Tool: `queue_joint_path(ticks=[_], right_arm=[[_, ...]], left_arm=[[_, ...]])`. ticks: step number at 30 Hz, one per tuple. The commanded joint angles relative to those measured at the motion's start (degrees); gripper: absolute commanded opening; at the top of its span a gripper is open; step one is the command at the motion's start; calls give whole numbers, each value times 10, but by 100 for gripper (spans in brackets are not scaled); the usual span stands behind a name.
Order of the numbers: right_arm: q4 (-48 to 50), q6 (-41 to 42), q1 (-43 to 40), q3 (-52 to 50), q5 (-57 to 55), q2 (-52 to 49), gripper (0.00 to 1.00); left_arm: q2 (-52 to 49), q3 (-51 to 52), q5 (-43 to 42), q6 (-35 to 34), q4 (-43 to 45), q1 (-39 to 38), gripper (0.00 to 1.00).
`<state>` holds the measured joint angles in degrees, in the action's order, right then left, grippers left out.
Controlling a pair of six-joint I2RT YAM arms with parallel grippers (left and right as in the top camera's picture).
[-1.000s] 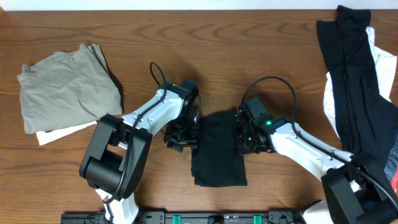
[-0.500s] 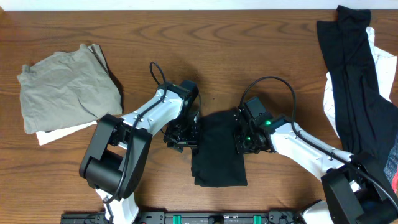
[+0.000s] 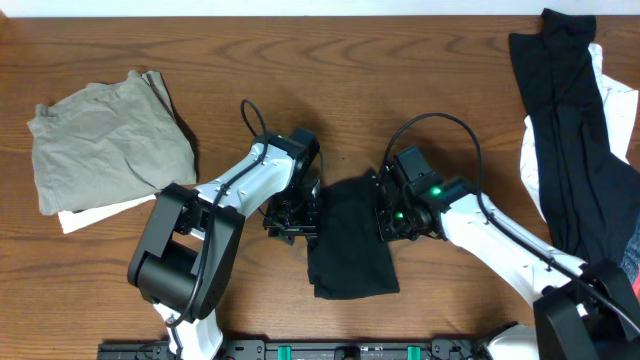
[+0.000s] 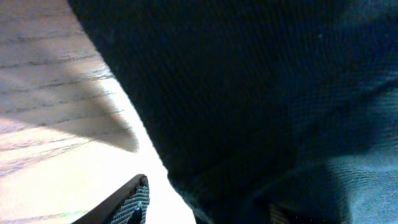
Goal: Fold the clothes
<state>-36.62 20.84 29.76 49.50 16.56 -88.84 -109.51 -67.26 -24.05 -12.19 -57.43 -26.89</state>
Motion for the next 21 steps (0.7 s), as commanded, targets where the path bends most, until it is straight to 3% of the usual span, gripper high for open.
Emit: queue_joint_path(ticks=[1, 21], right_arm=[[-2, -10, 6, 11, 37, 10, 9], [-22, -10, 14, 11, -33, 10, 17]], left_arm=[[-5, -5, -6, -5, -2, 2, 55], [-5, -5, -6, -5, -2, 2, 55]])
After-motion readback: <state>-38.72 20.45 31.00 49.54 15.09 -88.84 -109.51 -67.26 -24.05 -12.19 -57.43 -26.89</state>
